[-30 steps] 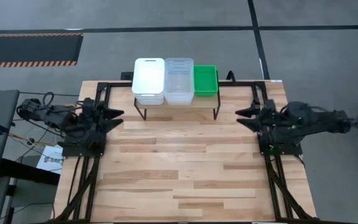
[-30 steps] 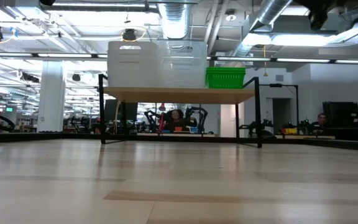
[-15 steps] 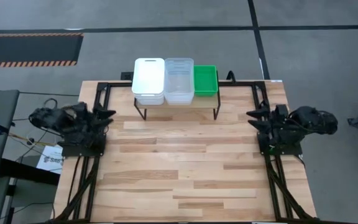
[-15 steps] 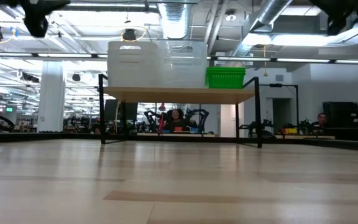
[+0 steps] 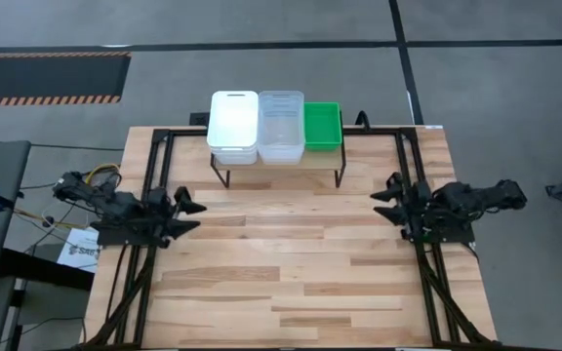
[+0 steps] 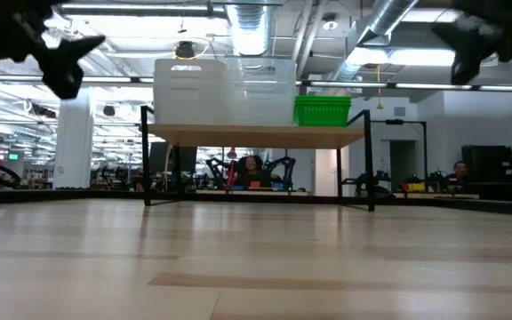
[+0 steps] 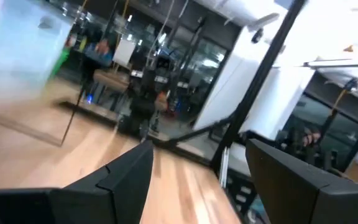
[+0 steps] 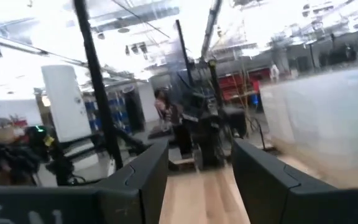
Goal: Stack baskets on shelf by color
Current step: Return to Home Position
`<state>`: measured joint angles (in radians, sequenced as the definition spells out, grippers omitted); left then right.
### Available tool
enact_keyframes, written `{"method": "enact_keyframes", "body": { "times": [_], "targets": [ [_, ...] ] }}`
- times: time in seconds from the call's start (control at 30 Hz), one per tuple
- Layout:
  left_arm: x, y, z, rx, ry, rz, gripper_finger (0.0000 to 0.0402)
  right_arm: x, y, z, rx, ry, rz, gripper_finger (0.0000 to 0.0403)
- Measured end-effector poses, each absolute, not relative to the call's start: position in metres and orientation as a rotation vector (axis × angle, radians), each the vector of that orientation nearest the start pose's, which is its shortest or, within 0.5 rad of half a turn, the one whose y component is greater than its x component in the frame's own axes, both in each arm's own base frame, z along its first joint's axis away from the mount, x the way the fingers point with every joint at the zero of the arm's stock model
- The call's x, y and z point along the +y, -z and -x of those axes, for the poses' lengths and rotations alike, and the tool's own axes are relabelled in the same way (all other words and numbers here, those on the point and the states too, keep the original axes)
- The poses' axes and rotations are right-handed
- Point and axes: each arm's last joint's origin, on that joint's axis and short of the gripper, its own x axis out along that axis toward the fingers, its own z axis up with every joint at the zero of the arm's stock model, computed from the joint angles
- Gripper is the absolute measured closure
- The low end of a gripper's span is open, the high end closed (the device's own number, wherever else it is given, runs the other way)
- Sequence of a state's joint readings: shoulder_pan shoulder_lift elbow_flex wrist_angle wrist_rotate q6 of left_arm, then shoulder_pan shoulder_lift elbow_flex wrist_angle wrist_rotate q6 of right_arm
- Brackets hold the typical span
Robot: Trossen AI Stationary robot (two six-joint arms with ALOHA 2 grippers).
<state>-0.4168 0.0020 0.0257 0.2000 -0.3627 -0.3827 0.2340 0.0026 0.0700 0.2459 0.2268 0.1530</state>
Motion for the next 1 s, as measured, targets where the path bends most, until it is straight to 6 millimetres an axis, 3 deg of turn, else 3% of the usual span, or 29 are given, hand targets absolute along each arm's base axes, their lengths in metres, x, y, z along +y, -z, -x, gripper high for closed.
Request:
{"method": "enact_keyframes", "body": {
  "times": [0.07,0.13,0.4,1.0],
  "targets": [
    [-0.028,-0.183,-0.090,-0.150,0.074,0.487,0.0155,0.015,-0.193,-0.092,-0.281,-0.024,-0.237,0.0203],
    [-0.028,-0.175,-0.092,-0.084,0.029,0.496,0.0155,0.015,-0.189,-0.093,-0.239,-0.011,-0.254,0.0202],
    [-0.028,-0.174,-0.092,-0.080,0.010,0.406,0.0155,0.014,-0.184,-0.094,-0.180,0.026,-0.197,0.0206],
    [-0.028,-0.174,-0.092,-0.077,0.005,0.394,0.0155,0.015,-0.171,-0.096,-0.053,0.033,-0.217,0.0206]
  ]
}}
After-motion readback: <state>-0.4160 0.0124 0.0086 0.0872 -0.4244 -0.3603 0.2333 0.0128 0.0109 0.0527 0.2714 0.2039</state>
